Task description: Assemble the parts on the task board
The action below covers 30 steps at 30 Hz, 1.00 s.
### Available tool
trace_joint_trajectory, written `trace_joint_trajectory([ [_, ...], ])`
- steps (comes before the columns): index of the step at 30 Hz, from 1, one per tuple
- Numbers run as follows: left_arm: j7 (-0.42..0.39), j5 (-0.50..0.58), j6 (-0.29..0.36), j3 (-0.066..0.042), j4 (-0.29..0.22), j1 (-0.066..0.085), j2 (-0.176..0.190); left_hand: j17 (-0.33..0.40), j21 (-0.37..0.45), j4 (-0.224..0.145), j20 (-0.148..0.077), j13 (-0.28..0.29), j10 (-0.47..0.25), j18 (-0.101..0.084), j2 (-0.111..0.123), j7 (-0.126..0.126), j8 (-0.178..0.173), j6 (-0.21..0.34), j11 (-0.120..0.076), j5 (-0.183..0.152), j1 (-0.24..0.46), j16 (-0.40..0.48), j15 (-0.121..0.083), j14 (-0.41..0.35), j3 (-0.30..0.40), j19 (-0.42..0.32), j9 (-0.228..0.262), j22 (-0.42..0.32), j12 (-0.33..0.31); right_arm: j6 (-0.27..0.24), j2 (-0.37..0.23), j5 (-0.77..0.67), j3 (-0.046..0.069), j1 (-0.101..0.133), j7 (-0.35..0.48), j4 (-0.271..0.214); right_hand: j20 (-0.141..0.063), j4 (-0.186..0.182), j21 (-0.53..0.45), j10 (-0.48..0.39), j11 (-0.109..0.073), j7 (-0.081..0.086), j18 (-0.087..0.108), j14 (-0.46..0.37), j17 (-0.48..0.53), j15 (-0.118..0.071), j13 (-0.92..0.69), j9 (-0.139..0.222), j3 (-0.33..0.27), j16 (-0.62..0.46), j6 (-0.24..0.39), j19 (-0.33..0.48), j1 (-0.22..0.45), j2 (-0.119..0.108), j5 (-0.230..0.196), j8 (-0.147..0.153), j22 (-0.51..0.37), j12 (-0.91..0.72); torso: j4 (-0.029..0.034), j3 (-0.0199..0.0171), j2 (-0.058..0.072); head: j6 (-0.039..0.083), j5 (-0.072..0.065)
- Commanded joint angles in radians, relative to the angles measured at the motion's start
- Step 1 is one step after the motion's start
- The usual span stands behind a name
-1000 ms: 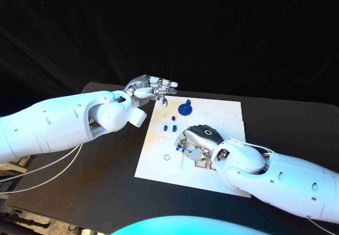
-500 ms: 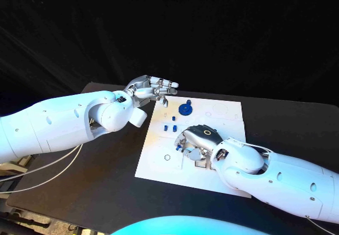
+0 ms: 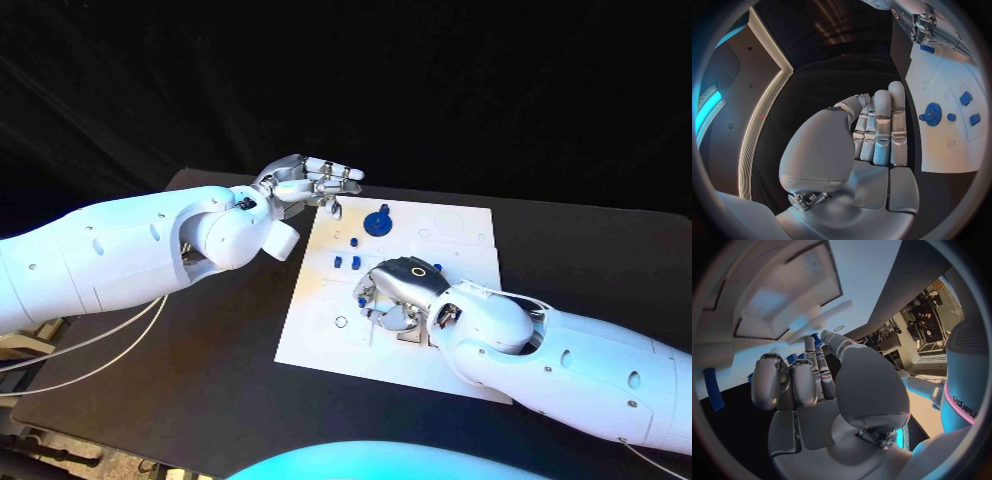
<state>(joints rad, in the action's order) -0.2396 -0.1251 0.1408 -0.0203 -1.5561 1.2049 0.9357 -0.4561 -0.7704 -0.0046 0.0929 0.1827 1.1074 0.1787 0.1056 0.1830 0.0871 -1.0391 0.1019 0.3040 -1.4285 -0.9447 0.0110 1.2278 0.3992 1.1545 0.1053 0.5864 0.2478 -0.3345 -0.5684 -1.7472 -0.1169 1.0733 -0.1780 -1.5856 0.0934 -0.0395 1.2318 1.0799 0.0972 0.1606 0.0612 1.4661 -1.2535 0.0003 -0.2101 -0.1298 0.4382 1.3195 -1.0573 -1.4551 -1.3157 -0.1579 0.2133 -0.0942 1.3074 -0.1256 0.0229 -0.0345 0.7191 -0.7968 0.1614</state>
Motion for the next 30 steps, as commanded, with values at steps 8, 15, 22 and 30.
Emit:
trace_joint_trajectory([
  [8,0.003,-0.001,-0.024,0.0,-0.001,0.0,-0.001,0.002,0.005,0.001,0.001,0.0,-0.01,0.005,-0.001,0.0,0.003,0.007,0.001,0.002,0.009,0.005,0.002,-0.006,0.008,0.0,-0.001,-0.001,0.007,-0.082,-0.021,-0.011,-0.002,-0.003,-0.021,-0.015,0.016,0.006,-0.057,-0.054,0.01,0.009,0.026,0.026,0.038,0.014,0.007,0.007,-0.02,-0.034,0.019,0.022,0.005,-0.004,0.005,0.015,-0.028,0.007,-0.0001,-0.0009,0.0,0.007,-0.006],
  [15,0.009,-0.001,-0.028,0.0,-0.001,0.0,0.003,0.002,0.005,0.0,0.001,-0.001,-0.011,0.005,0.0,0.001,0.003,0.008,0.001,0.001,0.011,0.005,0.003,-0.006,0.008,0.0,-0.001,-0.001,0.007,-0.124,-0.093,-0.003,0.007,0.01,-0.026,-0.088,0.016,0.006,-0.051,-0.05,0.008,0.006,0.024,0.028,0.032,0.013,0.005,0.006,-0.022,-0.028,0.013,0.02,0.002,0.0,0.011,0.013,-0.024,-0.004,-0.0006,-0.0006,0.0,0.015,-0.016],
  [22,0.008,-0.001,-0.029,0.0,-0.003,0.0,0.008,0.003,0.006,0.0,0.002,-0.001,-0.012,0.005,0.0,0.001,0.004,0.008,0.002,0.001,0.012,0.005,0.003,-0.007,0.009,0.0,-0.001,-0.001,0.008,-0.06,-0.217,0.107,0.021,0.097,-0.02,-0.144,0.015,0.001,-0.064,-0.061,0.005,0.002,0.027,0.033,0.016,0.012,0.005,0.012,-0.04,-0.012,0.036,0.02,0.012,-0.01,0.011,0.025,-0.032,-0.015,-0.0022,0.0002,-0.001,0.029,-0.048],
  [30,0.007,-0.001,-0.028,0.0,-0.004,0.0,0.01,0.003,0.006,0.0,0.002,-0.001,-0.012,0.005,0.0,0.001,0.004,0.008,0.002,0.001,0.012,0.005,0.003,-0.007,0.009,0.0,-0.001,-0.001,0.008,0.09,-0.295,0.111,0.023,0.168,-0.013,-0.122,0.018,-0.018,-0.198,-0.146,0.009,-0.022,0.051,-0.001,0.079,0.018,0.01,0.021,-0.165,-0.065,0.082,0.067,-0.001,-0.021,0.018,0.026,-0.125,-0.031,-0.002,-0.0007,0.0,0.04,-0.064],
])
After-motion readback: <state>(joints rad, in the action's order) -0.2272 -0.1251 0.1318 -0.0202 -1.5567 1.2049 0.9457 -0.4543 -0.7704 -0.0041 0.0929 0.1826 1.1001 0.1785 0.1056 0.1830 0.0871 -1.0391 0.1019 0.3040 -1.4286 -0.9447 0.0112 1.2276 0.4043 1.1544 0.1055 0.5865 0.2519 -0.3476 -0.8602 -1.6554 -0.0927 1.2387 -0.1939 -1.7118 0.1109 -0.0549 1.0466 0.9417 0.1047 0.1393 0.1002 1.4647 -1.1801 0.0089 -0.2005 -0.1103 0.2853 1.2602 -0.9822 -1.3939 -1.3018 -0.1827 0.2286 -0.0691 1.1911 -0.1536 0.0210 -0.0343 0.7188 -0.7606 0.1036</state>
